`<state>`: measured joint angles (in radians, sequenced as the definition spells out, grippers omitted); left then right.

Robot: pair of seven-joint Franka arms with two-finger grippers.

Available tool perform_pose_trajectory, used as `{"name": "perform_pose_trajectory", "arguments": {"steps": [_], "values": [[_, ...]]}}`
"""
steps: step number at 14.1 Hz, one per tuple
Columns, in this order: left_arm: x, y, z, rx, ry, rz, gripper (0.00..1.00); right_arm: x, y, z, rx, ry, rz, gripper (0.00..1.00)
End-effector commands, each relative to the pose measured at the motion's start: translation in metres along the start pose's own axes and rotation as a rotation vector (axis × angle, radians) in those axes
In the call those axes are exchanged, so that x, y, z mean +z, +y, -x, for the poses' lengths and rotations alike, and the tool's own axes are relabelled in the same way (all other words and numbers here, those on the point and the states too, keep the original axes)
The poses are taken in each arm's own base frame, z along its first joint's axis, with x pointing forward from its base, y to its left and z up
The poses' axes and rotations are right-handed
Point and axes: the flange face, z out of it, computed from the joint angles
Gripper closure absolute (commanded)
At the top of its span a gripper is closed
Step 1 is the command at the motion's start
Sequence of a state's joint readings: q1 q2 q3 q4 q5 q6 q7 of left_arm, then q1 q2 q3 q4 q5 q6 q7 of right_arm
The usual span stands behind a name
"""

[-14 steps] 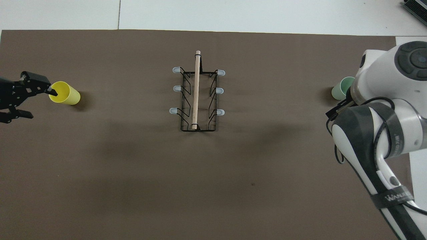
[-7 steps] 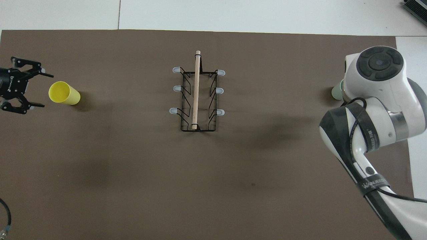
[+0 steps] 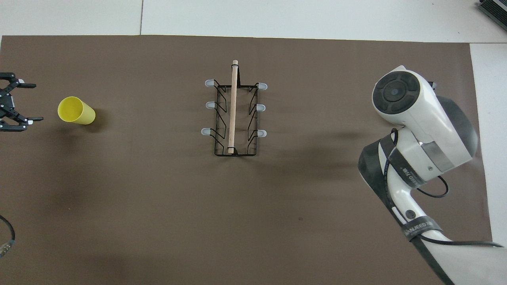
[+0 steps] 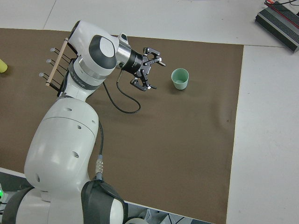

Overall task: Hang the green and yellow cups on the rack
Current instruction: 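Grasp the yellow cup with the left gripper while the right gripper grasps the green cup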

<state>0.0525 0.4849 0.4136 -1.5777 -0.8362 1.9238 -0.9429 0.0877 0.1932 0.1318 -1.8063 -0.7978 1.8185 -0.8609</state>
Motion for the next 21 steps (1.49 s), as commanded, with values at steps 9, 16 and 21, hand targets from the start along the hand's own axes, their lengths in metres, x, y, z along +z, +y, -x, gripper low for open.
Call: {"name": "perform_pose_trajectory", "arguments": {"steps": [9, 16, 21], "values": [[0.073, -0.099, -0.053, -0.503, -0.182, 0.152, 0.0, 0.069, -0.033, -0.118, -0.368, -0.332, 0.183, 0.0], [0.121, -0.116, -0.018, -0.573, -0.254, 0.277, 0.0, 0.151, -0.062, -0.123, -0.291, -0.384, 0.396, 0.0], [0.128, -0.097, 0.0, -0.572, -0.221, 0.343, 0.0, 0.174, -0.068, -0.127, -0.203, -0.384, 0.46, 0.0]]}}
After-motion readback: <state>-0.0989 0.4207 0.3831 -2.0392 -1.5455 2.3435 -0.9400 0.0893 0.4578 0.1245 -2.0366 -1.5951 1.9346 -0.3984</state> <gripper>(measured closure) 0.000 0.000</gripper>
